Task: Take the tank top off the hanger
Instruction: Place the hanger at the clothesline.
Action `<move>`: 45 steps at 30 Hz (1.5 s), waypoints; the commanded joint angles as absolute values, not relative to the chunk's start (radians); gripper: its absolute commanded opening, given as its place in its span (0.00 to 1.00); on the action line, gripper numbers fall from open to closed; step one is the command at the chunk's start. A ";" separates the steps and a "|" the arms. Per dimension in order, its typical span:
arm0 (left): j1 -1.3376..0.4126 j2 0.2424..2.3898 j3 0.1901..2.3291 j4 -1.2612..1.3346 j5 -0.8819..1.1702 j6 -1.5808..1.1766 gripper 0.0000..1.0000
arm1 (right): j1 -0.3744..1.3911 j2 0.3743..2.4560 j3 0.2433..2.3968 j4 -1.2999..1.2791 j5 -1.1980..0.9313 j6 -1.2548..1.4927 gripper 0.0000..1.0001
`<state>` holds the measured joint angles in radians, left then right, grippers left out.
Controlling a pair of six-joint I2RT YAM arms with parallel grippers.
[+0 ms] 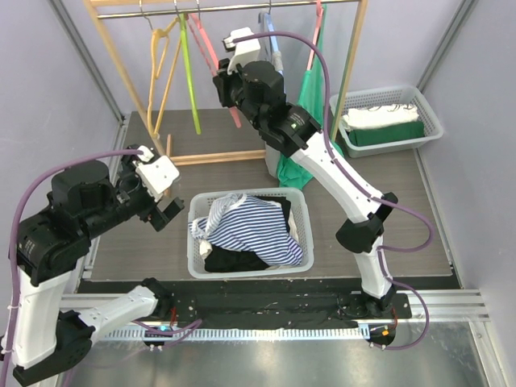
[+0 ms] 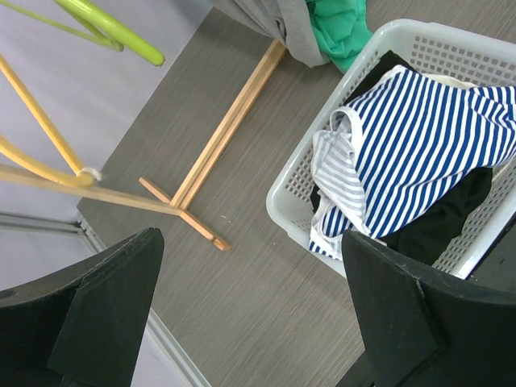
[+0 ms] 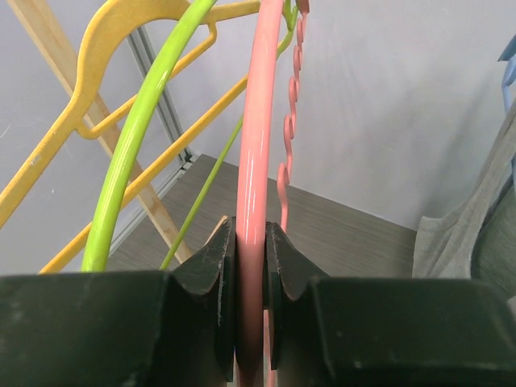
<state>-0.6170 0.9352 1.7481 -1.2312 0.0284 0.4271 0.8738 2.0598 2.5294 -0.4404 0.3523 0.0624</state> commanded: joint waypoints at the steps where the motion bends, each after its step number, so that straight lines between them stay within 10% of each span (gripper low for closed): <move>1: -0.604 0.945 1.766 -1.198 0.051 0.420 0.97 | 0.884 2.060 2.592 -0.387 0.344 0.022 0.01; 10: -0.586 0.957 1.763 -1.193 0.071 0.407 0.97 | 0.882 2.014 2.522 -0.408 0.363 0.031 0.04; 12: -0.584 0.959 1.767 -1.193 0.072 0.403 0.96 | 0.884 1.987 2.481 -0.419 0.370 0.038 0.30; 17: -0.577 0.960 1.767 -1.192 0.072 0.403 0.97 | 0.884 1.913 2.418 -0.442 0.370 0.064 0.55; 45: -0.541 0.962 1.772 -1.195 0.118 0.385 0.95 | 0.640 1.657 2.233 -0.494 0.204 0.304 0.70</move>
